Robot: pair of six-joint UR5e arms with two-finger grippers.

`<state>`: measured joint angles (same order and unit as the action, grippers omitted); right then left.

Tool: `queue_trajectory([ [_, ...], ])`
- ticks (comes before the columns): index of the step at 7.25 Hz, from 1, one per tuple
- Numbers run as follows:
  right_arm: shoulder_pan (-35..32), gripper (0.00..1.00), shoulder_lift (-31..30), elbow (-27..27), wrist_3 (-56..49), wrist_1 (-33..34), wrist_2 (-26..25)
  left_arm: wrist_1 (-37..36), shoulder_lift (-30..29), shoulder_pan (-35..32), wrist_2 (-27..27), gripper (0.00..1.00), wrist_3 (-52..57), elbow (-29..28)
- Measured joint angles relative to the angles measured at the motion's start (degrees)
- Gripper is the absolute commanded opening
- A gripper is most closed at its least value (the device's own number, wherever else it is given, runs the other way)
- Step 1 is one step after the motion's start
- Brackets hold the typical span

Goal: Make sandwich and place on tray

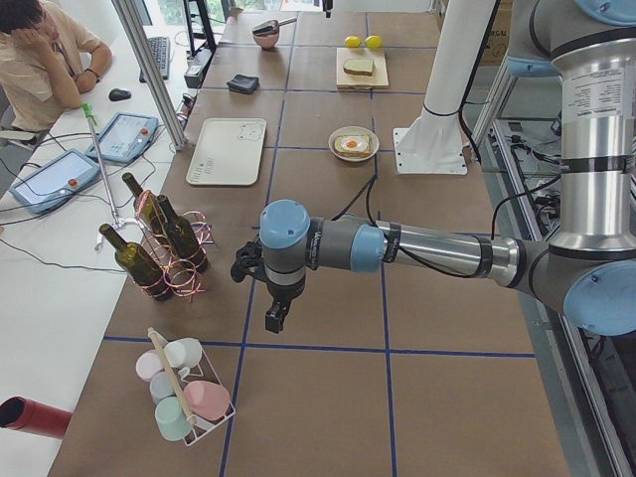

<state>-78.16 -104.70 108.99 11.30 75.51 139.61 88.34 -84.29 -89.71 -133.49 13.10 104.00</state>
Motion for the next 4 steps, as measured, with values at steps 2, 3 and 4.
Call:
queue_trajectory([
  [2, 11.43, 0.96, -6.79, 0.04, 23.25, -21.63, -3.99, 0.05, 0.0, 0.05, -0.12, 1.0, 0.0, -0.12],
  [3, 16.71, 0.87, -9.3, -0.21, 31.85, -30.0, -6.8, 0.05, 0.0, 0.05, -0.16, 1.0, 0.0, -0.14],
  [4, 21.18, 0.8, -10.86, -1.27, 38.47, -37.25, -9.25, 0.02, 0.0, 0.05, -0.18, 1.0, 0.0, -0.13],
])
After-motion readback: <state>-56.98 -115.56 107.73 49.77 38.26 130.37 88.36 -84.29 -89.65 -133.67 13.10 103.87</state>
